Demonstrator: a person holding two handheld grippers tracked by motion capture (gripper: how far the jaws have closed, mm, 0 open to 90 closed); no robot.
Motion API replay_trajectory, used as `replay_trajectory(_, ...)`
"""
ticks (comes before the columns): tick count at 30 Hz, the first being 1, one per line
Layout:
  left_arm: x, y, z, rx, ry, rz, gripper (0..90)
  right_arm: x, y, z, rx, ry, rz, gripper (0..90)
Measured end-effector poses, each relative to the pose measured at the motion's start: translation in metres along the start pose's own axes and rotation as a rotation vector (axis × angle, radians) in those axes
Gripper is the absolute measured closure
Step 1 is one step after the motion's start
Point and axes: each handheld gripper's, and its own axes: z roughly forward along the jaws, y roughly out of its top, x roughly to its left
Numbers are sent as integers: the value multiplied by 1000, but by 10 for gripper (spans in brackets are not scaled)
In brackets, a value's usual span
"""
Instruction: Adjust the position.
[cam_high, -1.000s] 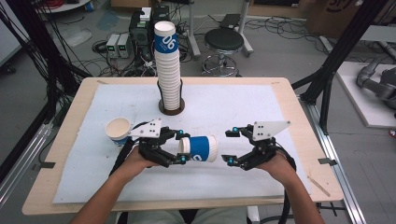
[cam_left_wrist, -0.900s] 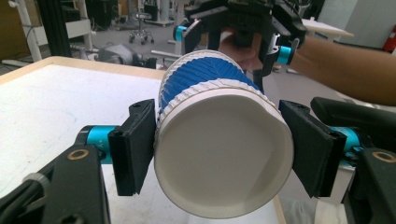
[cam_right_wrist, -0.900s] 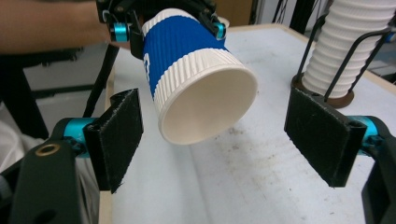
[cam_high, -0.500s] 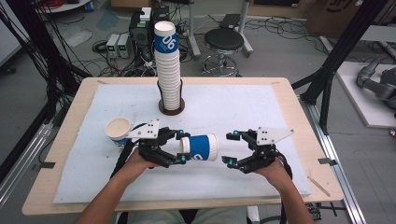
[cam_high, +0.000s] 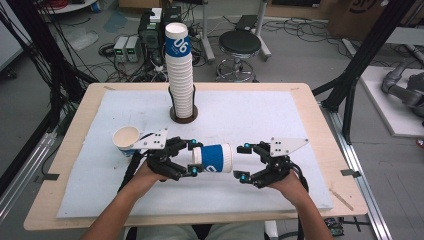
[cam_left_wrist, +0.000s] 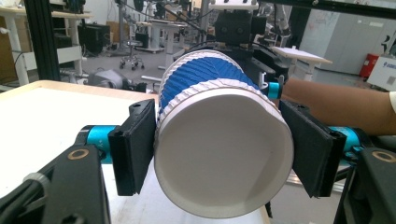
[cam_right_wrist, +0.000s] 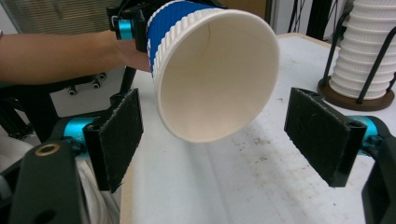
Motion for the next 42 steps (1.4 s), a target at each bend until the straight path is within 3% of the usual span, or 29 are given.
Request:
replay_trajectory(8, -2, -2, 4, -11, -49, 0, 304, 1, -1, 7, 5, 29, 4, 194)
replay_trajectory(20, -4, -7, 10, -35, -82, -13, 303, 1, -4, 15, -7, 98, 31, 180)
replay_trajectory(27, -4, -7, 10, -24, -77, -12, 311, 0, -2, 11, -21, 111, 25, 269)
replay_trajectory(36, -7, -8, 12, 16, -65, -2, 310, 0, -1, 6, 11, 106, 0, 347)
replay_trajectory(37, -8, -8, 13, 27, -54, -5, 305, 0, 0, 6, 16, 106, -3, 349)
replay_trajectory(39, -9, -7, 14, 56, -3, -21, 211, 0, 1, 6, 30, 107, -14, 350)
replay_trajectory(42, -10, -3, 13, 91, 16, -22, 166, 1, 4, 5, 58, 101, -29, 350)
